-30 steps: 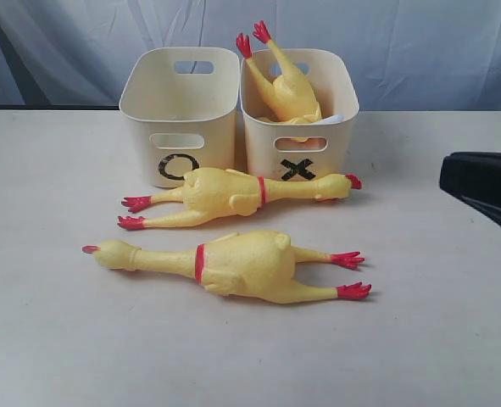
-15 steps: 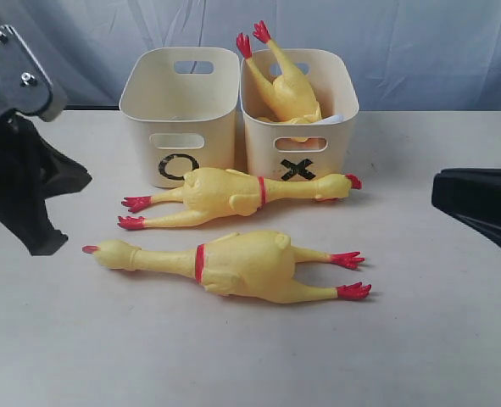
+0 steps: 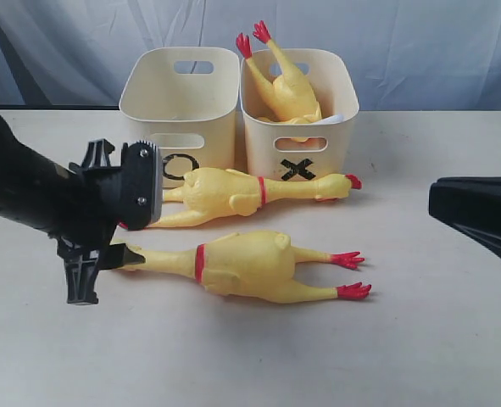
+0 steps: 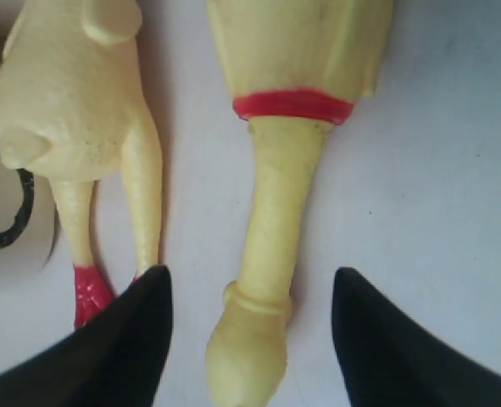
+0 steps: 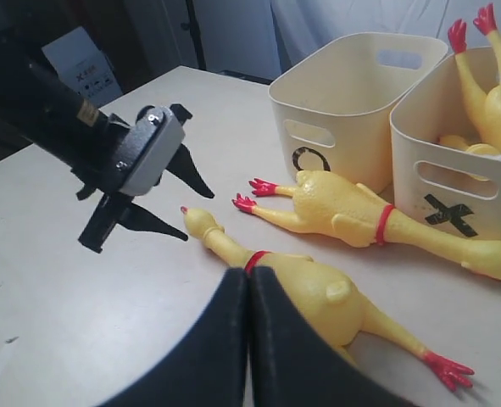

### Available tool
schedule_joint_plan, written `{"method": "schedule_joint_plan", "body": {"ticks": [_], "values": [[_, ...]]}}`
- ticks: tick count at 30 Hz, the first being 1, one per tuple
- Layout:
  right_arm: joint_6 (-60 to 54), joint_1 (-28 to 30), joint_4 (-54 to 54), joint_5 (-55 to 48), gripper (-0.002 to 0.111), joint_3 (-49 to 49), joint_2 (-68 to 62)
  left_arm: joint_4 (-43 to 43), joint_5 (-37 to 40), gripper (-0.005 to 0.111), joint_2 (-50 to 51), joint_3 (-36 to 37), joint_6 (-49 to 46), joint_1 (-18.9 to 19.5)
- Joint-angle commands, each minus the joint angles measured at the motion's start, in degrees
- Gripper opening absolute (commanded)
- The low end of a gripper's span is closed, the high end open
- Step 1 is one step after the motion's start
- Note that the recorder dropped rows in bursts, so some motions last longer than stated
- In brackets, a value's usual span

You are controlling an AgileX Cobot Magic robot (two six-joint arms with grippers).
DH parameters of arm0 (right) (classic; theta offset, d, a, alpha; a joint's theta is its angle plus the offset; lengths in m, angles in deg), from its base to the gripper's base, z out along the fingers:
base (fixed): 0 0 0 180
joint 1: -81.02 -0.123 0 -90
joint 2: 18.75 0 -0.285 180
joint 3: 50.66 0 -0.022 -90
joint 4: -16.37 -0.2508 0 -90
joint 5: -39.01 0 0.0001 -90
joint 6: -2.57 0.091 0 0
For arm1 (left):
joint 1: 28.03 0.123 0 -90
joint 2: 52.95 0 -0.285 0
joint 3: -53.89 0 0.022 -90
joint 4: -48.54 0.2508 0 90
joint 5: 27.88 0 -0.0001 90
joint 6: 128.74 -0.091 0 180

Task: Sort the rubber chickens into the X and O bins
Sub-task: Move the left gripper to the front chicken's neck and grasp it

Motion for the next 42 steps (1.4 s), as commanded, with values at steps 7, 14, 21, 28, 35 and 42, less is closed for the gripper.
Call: {"method": "schedule_joint_plan", "body": {"ticks": [7,14,21,28,35,42], "values": [[-0.4,0.2,0.0,-0.2,0.0,0.3,0.2,0.3,-6.8,0.054,7.9,-0.3,-3.2,-0.4],[-0.4,0.2,0.0,-0.4,0.0,0.3,0.2,0.3,-9.2,0.054,12.0,-0.3,-3.2,-0.4],[-0.4,0.2,0.0,-0.5,0.0,0.3,0.2,0.3,-11.7,0.054,13.4,-0.3,-3.7,-0.4],[-0.4,0.2,0.0,-0.5,0.0,0.3,0.2,0.2,-12.5,0.054,15.9,-0.3,-4.8,-0.4],[-0.4,0.2,0.0,-0.6,0.0,0.3,0.2,0.2,-14.1,0.044,17.1,-0.3,-4.9,-1.8],[-0.4,0.2,0.0,-0.6,0.0,0.3,0.2,0.2,-14.1,0.006,17.1,-0.3,-4.9,-2.8]]}}
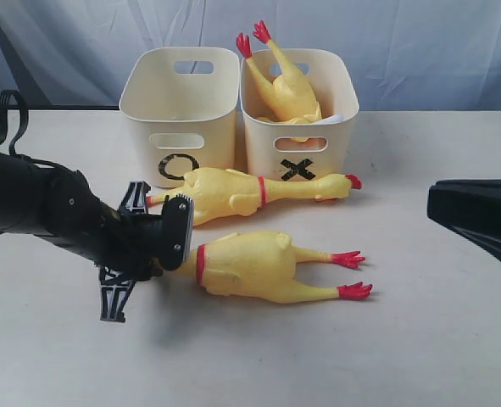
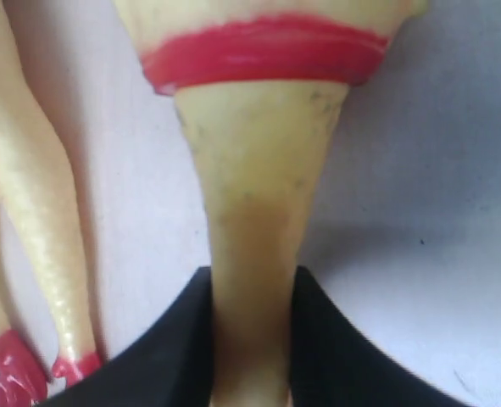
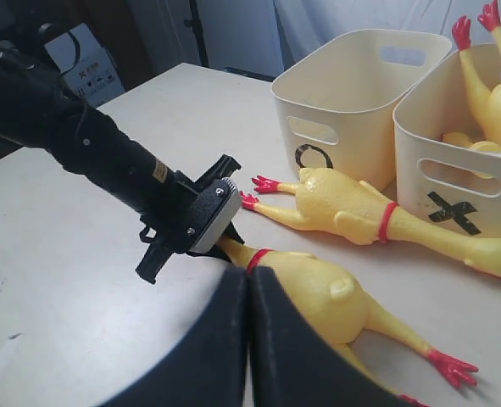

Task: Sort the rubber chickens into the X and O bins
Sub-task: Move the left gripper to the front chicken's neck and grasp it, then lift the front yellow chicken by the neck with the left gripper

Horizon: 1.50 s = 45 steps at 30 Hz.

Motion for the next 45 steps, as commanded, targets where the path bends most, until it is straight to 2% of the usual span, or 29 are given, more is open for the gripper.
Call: {"method": "schedule_joint_plan", "body": {"ticks": [1,8,13,19,27,40,43,45], "values": [[-0.3,0.2,0.0,-0.1,0.0,0.3,0.2,-0.3,0.4,0.0,0.0,-0.1,0.1,-1.0],[-0.3,0.2,0.0,-0.1,0.0,0.3,0.2,-0.4,3.9,0.0,-0.9,-0.1,0.4,-2.7],[-0.3,0.2,0.0,-0.1,0.0,0.3,0.2,-0.4,9.5,0.0,-4.3,-0.1,1.4,-3.4],[-0.3,0.2,0.0,-0.1,0.0,0.3,0.2,-1.2,14.0,0.0,-11.3,-0.1,11.2,-3.4],[-0.3,0.2,0.4,-0.1,0.0,0.3,0.2,-1.7,14.5,0.0,-21.4,-1.2,24.9,-3.4],[-0.3,0.2,0.4,-0.1,0.0,0.3,0.2,0.5,13.8,0.0,-25.3,-12.0,47.5,-3.3],[-0.3,0.2,0.7,-0.1,0.0,0.3,0.2,2.4,13.3,0.0,-25.3,-14.1,53.4,-1.5],[-0.3,0.2,0.7,-0.1,0.0,0.3,0.2,2.4,13.3,0.0,-25.3,-15.3,57.3,1.0]]}}
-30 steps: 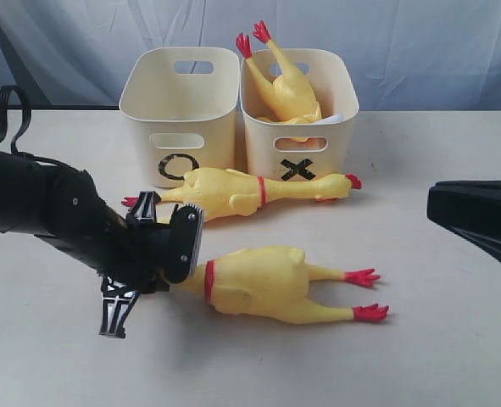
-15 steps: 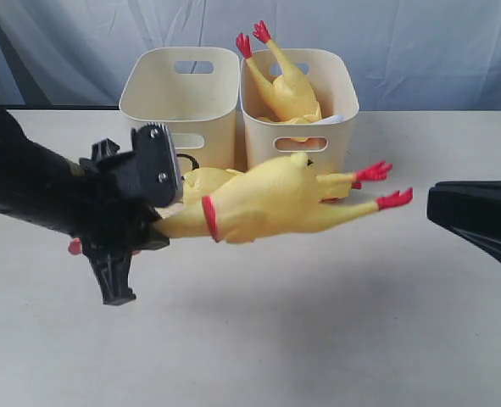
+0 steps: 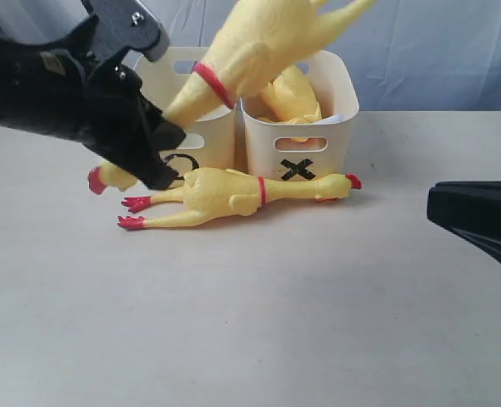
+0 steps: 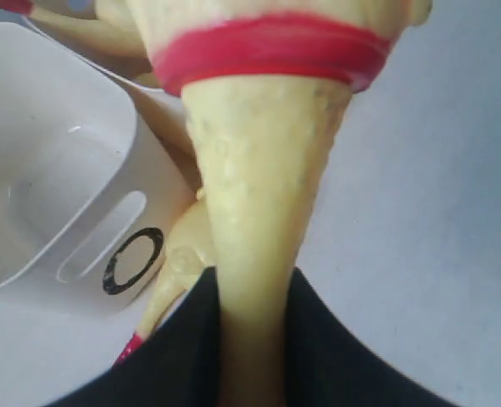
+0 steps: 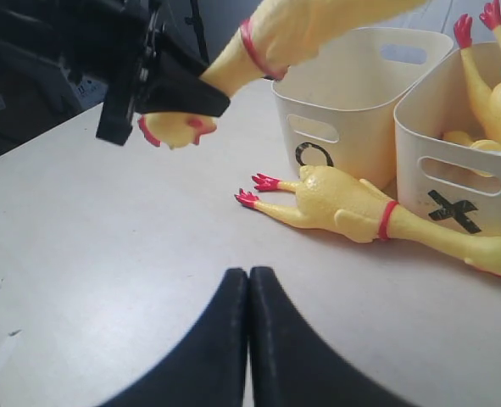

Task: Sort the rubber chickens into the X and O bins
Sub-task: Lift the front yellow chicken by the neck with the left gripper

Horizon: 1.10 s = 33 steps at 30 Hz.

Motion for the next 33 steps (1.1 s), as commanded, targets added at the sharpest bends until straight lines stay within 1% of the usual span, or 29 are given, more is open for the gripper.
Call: {"method": "schedule_joint_plan", "body": {"ticks": [1,3,6,8,11,15,21,27,30,33], "values": [[-0.3,0.2,0.5,0.0,0.0,0.3,0.2,0.8,-1.9,0.0,-0.7,-3.0,9.8,4.5],[-0.3,0.2,0.5,0.0,0.0,0.3,0.2,0.5,-1.3,0.0,-0.7,-4.2,13.2,7.2],[-0.3,0.2,0.5,0.0,0.0,0.3,0.2,0.4,1.6,0.0,-0.4,-6.4,14.2,10.5],[-0.3,0.2,0.5,0.0,0.0,0.3,0.2,0.4,5.6,0.0,0.8,-8.5,14.2,12.0],[-0.3,0.2,0.5,0.0,0.0,0.3,0.2,0.6,10.3,0.0,3.5,-11.5,14.2,13.2],[-0.3,0.2,0.5,-0.4,0.0,0.3,0.2,1.5,14.3,0.0,8.3,-15.7,13.9,13.3],[-0.3,0.2,0.5,-1.1,0.0,0.3,0.2,3.5,20.5,0.0,15.8,-24.1,14.6,13.5],[-0.3,0.2,0.5,-1.1,0.0,0.3,0.2,10.5,25.7,0.0,21.8,-31.7,22.9,13.5],[-0.3,0.2,0.5,-1.1,0.0,0.3,0.2,12.5,29.9,0.0,24.5,-34.9,24.5,13.5],[-0.3,0.1,0.5,-1.2,0.0,0.3,0.2,12.6,32.9,0.0,27.1,-36.5,24.5,13.5]]}}
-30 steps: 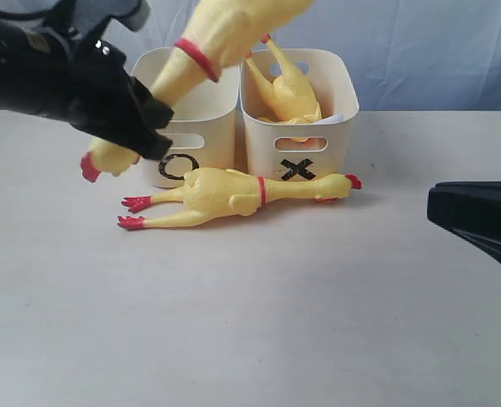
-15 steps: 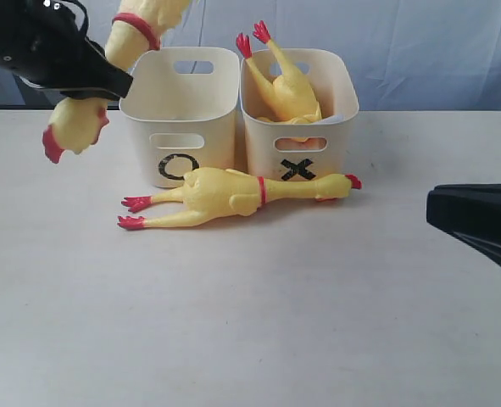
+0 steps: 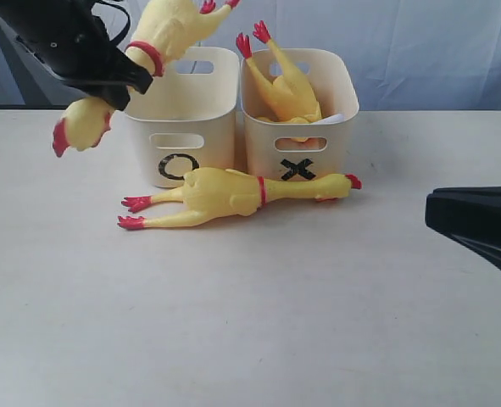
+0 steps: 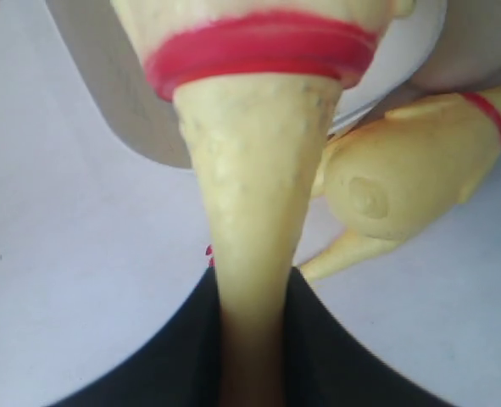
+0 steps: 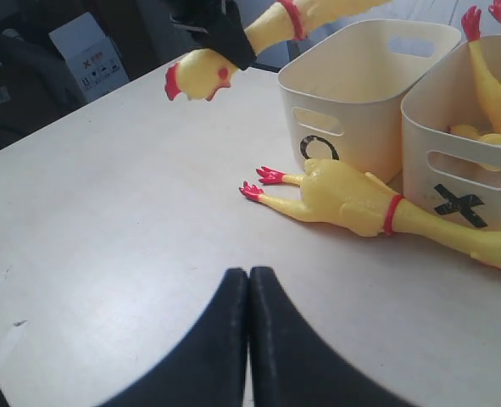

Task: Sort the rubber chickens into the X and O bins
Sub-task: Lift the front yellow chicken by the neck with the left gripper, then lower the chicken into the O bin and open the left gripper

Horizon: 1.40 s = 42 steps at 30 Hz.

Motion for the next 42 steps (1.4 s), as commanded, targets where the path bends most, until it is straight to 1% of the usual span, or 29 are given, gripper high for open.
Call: {"method": "schedule_joint_plan", "body": {"ticks": [1,3,7,13,17,28,36,42], "values": [[-0.3,0.1,0.1,-0.2,0.0,0.3,0.2,0.5,4.3,0.0,3.2,-3.0,1.4,0.5],[-0.3,0.1,0.1,-0.3,0.0,0.3,0.2,1.8,7.4,0.0,4.9,-5.0,3.7,1.3],[-0.3,0.1,0.1,-0.4,0.0,0.3,0.2,2.9,8.4,0.0,5.6,-5.4,4.0,2.4],[-0.3,0.1,0.1,-0.4,0.0,0.3,0.2,3.5,8.6,0.0,5.6,-5.4,0.6,2.4],[-0.3,0.1,0.1,-0.4,0.0,0.3,0.2,5.2,8.6,0.0,5.6,-5.4,0.6,2.4],[-0.2,0.1,0.1,-0.4,0.0,0.3,0.2,5.5,6.6,0.0,5.6,-5.4,-0.8,2.4],[-0.2,0.1,0.1,-0.4,0.0,0.3,0.2,4.3,7.3,0.0,7.5,-9.4,-0.8,2.4],[-0.2,0.1,0.1,-0.4,0.0,0.3,0.2,4.0,8.8,0.0,9.5,-9.9,-0.8,2.4]]}}
